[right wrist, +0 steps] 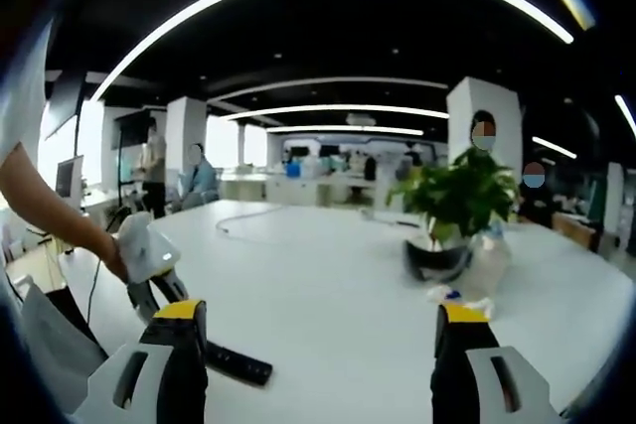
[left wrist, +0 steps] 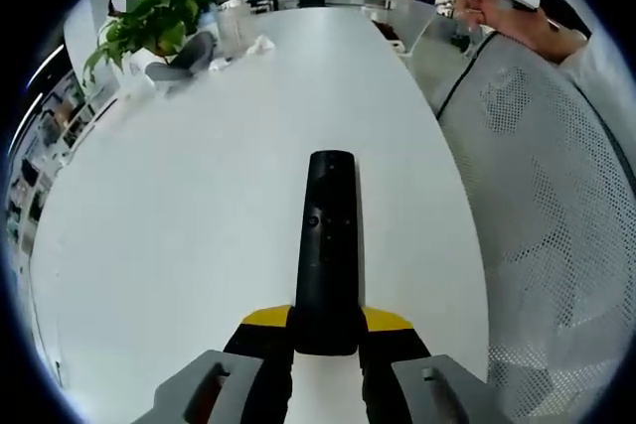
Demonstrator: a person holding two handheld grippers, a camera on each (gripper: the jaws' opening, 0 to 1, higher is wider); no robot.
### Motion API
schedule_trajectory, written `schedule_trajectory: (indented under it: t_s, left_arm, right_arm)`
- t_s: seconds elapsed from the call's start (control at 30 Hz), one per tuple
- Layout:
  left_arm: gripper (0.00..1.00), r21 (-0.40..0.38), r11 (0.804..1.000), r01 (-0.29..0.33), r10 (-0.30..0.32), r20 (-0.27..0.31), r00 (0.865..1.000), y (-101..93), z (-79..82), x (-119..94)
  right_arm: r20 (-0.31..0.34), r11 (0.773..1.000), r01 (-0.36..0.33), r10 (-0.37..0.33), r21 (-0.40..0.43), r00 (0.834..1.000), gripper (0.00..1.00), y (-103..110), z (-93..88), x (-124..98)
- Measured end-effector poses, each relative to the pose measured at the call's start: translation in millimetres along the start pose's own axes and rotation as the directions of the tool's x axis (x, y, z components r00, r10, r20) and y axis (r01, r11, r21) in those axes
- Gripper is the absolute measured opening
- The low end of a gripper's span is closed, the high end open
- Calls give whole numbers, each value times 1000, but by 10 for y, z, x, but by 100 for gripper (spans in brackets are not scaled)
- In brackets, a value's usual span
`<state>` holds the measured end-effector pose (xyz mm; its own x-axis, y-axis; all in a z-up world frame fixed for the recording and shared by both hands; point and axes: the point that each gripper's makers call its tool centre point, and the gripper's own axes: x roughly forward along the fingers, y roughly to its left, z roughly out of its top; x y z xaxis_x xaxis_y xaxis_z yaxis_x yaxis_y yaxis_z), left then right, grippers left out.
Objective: Press the specified remote control buttons in sequence, fully releasing each button before pressing the next.
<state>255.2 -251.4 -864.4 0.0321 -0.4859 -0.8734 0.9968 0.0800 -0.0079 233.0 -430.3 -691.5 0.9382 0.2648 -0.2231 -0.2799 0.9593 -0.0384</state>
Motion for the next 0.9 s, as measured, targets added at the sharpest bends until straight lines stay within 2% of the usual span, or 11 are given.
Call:
schedule_trajectory:
  t_s: [0.17, 0.9]
  left_arm:
    - [24, -15, 1000, -1, 1, 12, 1000, 69, 4, 7]
    - [24, -27, 1000, -7, 5, -57, 998, 538, 36, 9]
  right_arm:
    - [-3, 1000, 2, -2, -7, 1000, 93, -2, -4, -3]
    - [-36, 1000, -1, 0, -22, 999, 90, 6, -69, 13]
